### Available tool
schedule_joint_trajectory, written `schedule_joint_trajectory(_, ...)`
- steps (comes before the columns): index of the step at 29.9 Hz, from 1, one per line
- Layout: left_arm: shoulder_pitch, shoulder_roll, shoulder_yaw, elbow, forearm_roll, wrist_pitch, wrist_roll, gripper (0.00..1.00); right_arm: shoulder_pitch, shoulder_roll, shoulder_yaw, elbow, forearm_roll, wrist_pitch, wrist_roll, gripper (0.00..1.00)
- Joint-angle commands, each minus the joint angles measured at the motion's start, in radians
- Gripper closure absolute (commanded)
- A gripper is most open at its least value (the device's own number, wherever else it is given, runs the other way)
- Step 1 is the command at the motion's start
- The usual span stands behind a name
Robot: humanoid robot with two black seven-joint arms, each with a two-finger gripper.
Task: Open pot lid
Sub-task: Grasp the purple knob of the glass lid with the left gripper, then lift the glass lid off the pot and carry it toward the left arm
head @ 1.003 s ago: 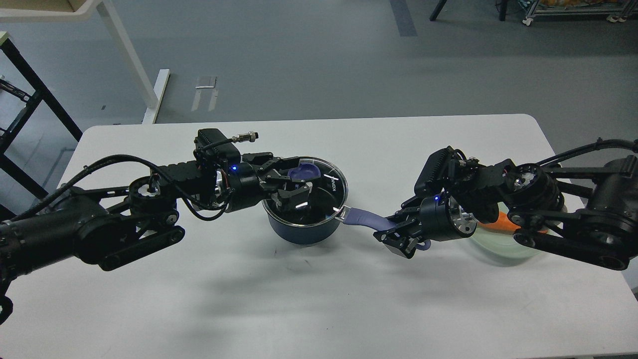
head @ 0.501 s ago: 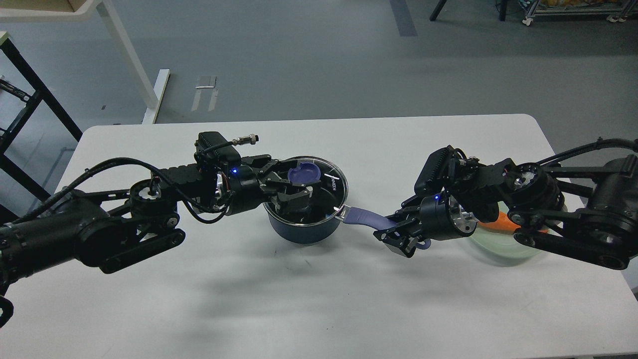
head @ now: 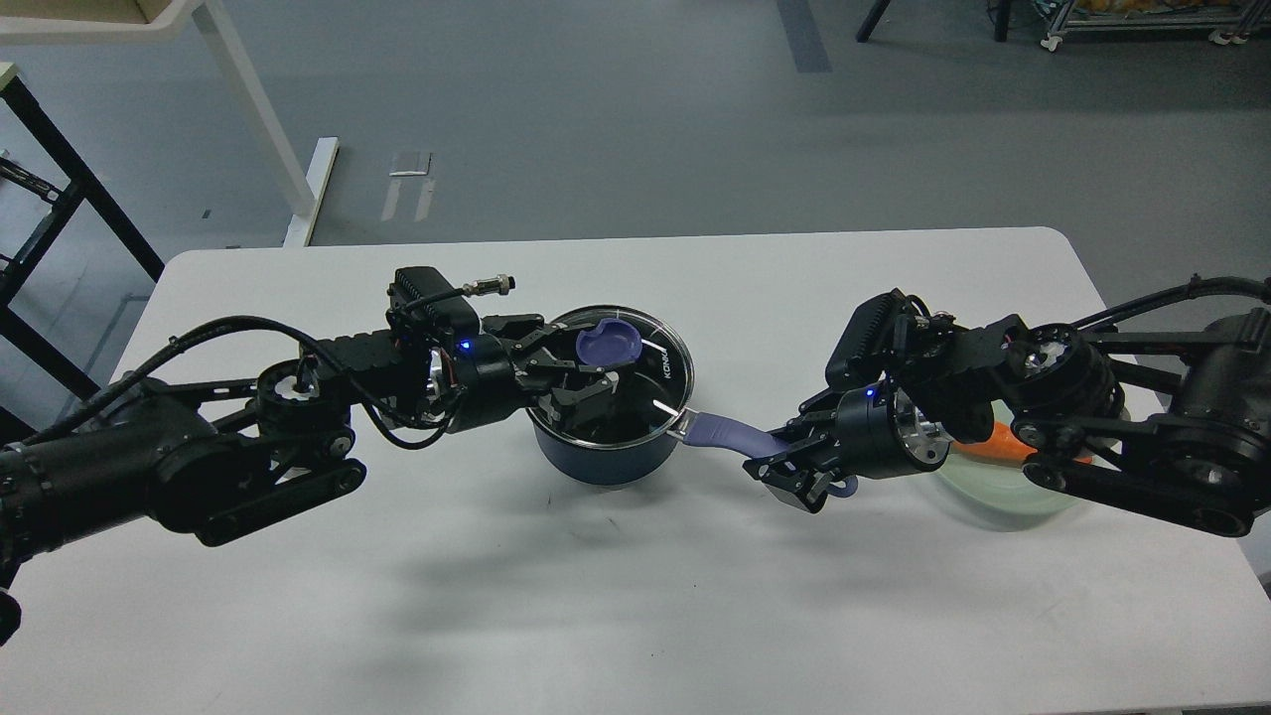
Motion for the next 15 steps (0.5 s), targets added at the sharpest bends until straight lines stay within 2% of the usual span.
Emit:
schedule_joint_trajectory(1, 0.000, 0.002, 0.001, 0.000, 0.000, 0.000, 0.000, 0.48, 0.000, 0.002, 0.001, 0.000, 0.000, 0.000, 0.000, 0.77)
schedule_joint_trajectory(15, -0.011, 0.034, -0.007, -0.014, -0.011, -0.002, -0.010, 0.53, 0.000, -0.001, 0.008, -0.001, 0.002, 0.000, 0.000, 0.77)
